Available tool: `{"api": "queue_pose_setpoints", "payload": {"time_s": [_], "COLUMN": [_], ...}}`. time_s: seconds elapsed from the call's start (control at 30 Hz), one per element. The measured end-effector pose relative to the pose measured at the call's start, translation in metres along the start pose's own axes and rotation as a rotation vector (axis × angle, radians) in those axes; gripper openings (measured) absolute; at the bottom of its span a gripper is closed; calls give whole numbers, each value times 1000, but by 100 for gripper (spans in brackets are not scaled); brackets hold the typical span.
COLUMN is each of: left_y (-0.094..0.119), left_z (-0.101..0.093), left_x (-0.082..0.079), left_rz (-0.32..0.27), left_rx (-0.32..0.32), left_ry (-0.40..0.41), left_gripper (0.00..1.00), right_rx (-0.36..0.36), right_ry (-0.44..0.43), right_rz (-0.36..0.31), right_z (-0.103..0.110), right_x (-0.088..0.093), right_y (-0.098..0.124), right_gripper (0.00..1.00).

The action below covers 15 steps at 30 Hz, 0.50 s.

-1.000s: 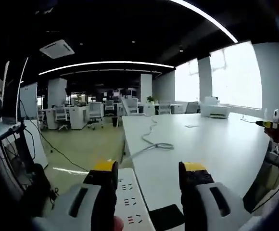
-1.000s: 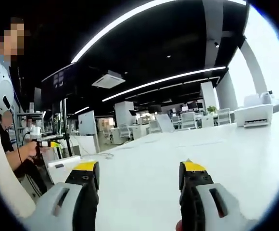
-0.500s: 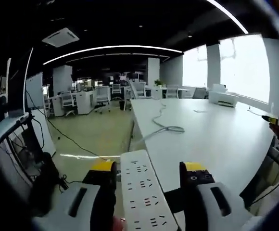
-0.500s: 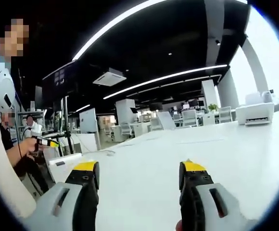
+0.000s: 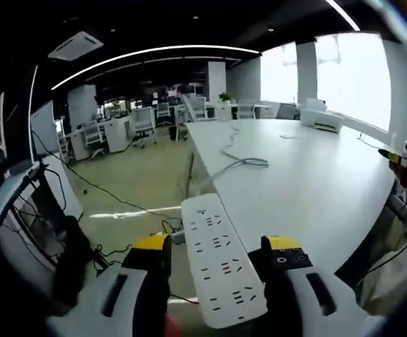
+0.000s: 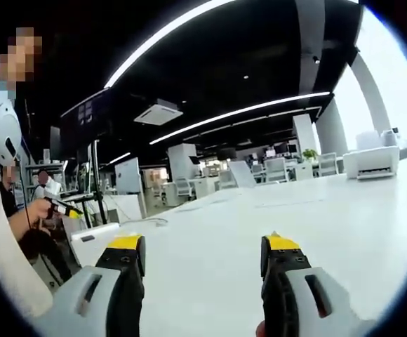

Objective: Pick up the power strip scattered on the table, fix it on the side mounting bracket of the table, and press the switch

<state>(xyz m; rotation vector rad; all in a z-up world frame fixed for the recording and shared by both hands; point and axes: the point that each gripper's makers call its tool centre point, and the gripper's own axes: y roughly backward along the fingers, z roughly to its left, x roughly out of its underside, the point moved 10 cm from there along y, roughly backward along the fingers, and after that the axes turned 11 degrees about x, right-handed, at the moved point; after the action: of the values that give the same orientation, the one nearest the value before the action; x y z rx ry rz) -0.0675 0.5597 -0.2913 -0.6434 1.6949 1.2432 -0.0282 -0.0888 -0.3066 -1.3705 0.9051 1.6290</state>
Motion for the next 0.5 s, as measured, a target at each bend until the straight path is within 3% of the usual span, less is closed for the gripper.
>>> {"api": "queue_pose_setpoints", "payload": {"time_s": [0.1, 0.23, 0.5], "left_y": [1, 4, 6], "left_z": [0, 0, 2], "left_x": [2, 9, 14], "left_rz": [21, 105, 169], "left_rx": [22, 52, 80], "left_ry": [8, -29, -22], "left_gripper": [55, 55, 55], "right_rx": [-4, -7, -12], "right_ry": [0, 3, 8], "right_rz": [-1, -3, 1], "right_z": [1, 2, 3], "right_x": [-1, -2, -3], "right_y": [-1, -2, -2], "right_gripper": [63, 62, 62]}}
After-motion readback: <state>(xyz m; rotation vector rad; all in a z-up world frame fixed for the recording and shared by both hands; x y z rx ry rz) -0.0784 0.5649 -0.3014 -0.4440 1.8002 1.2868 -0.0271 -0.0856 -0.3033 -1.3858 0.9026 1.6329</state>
